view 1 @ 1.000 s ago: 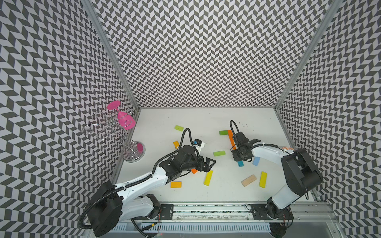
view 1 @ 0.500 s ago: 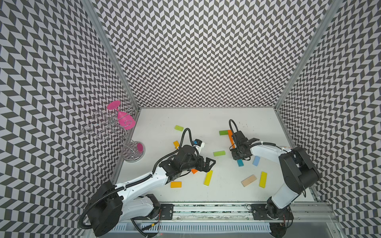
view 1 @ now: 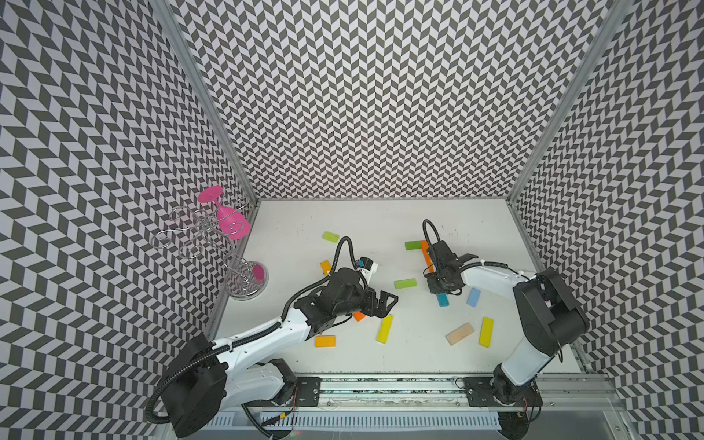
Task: Assemble a giraffe with building blocks
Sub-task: Assemble the building block at the center of the board.
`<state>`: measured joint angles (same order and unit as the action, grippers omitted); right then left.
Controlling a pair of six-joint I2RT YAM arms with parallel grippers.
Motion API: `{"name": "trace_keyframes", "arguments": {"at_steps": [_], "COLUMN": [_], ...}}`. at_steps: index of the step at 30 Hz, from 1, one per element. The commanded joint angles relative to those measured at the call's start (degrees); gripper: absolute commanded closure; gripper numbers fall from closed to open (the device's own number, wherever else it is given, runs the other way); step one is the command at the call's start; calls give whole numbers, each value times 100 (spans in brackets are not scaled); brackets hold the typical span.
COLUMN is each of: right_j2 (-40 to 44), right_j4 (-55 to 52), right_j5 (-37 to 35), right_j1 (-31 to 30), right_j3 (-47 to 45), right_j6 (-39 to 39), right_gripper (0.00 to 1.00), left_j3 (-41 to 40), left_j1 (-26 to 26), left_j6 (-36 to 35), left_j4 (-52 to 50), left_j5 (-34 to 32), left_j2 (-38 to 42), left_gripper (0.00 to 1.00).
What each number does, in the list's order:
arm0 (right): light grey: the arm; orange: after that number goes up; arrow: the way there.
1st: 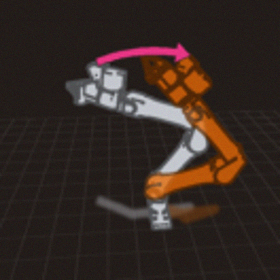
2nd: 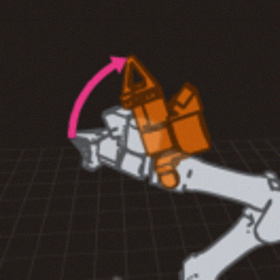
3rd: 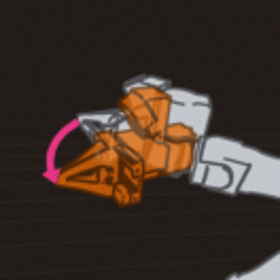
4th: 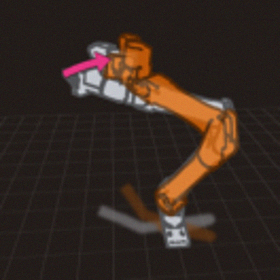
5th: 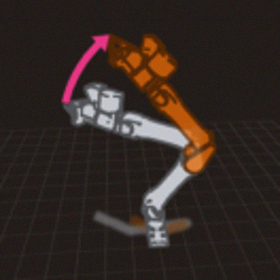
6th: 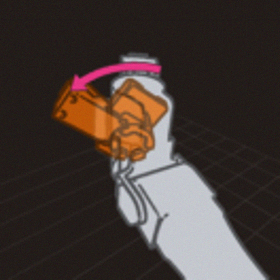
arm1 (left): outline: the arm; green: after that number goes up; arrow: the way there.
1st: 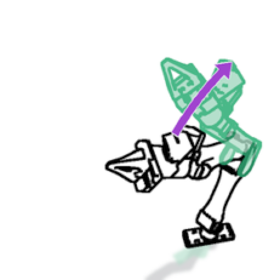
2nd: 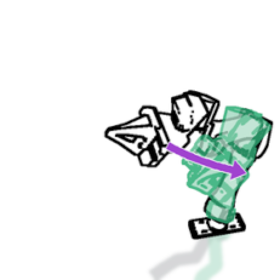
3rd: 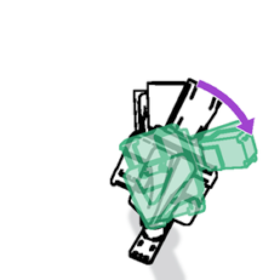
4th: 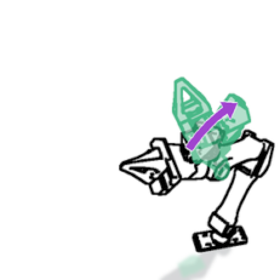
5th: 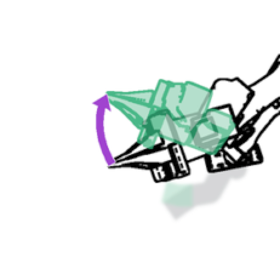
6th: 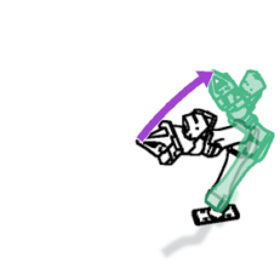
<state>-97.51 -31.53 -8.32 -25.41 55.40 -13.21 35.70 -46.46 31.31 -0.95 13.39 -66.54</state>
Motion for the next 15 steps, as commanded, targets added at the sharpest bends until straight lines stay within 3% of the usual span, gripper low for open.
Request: {"name": "trace_keyframes", "arguments": {"at_steps": [1, 5, 10, 15], "right_j2": [-110, -28, 292, 872], "right_j4": [38, -34, -240, -578], "right_j5": [-96, -114, -83, -76], "right_j1": [23, 20, 18, 18], "right_j3": [138, 149, 216, 385], "right_j6": [-73, -130, -236, -478], "right_gripper": [65, 55, 34, 24], "left_j3": [147, 139, 146, 147], "left_j1": [30, 31, 31, 32], "left_j6": [-53, -46, -41, -45], "left_j4": [39, 39, 50, 81], "left_j5": [39, 35, 56, 92], "left_j2": [58, 71, 63, 54], "left_gripper": [1, 1, 1, 1]}}
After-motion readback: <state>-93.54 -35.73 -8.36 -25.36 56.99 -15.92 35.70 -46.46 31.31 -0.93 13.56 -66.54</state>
